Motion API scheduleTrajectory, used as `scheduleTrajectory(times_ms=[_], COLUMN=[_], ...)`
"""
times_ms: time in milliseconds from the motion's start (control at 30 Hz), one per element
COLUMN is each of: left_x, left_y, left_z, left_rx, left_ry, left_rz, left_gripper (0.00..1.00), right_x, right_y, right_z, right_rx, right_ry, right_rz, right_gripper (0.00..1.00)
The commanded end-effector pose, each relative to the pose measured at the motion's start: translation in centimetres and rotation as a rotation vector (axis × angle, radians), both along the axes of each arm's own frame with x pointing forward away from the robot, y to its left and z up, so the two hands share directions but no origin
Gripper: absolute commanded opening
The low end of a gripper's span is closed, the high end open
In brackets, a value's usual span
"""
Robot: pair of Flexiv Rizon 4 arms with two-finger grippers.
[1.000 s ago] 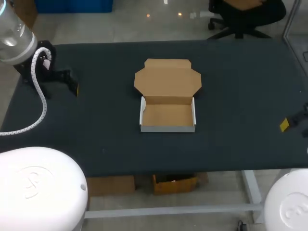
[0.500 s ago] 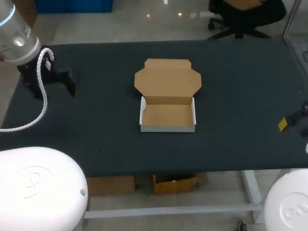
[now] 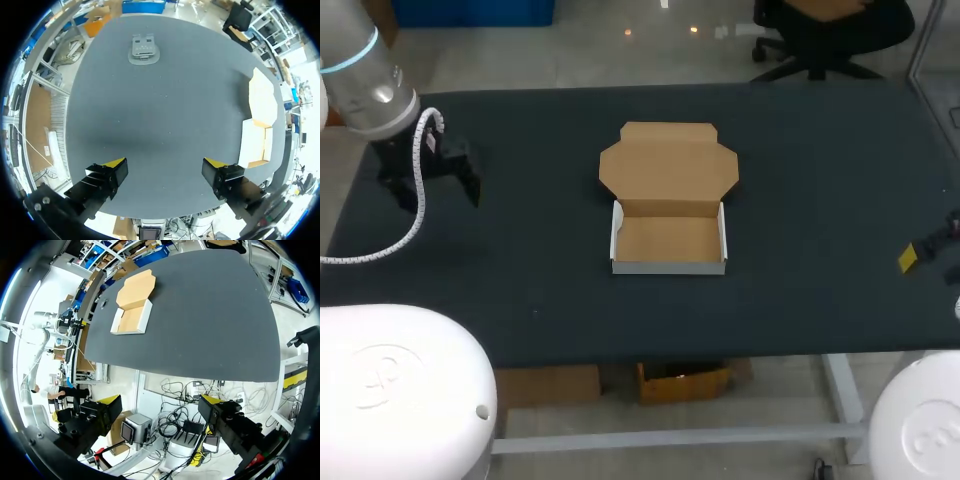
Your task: Assemble the packaging by folding the flat box into shape, placing the metal phone stand inside, and closing the box properly
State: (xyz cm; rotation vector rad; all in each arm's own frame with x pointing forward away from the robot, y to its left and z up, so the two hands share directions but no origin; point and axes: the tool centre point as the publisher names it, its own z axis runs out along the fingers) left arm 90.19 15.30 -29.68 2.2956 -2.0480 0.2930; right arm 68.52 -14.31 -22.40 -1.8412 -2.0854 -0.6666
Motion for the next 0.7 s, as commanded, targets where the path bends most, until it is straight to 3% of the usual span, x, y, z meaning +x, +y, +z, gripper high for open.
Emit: scheduleTrajectory(times_ms=[33,433,700], left_x=[1.4,3.4,3.8], left_y=[0.1,1.0,1.1], left_z=[-1.1,-2.8,-3.0], left_rx=[0.004,0.015,0.022], left_ry=[0.065,0.098,0.096], left_rz=[-0.001,0.01,0.013], left_gripper=[1.0,1.0,1.0], right_x=[-0.1,-0.1,-0.1], right_y=[-0.1,-0.1,-0.1], right_z=[0.1,0.1,0.1], right_rx=[0.001,0.001,0.001], right_ry=[0.0,0.0,0.0], right_rz=[0.001,0.001,0.001], right_gripper=[1.0,1.0,1.0])
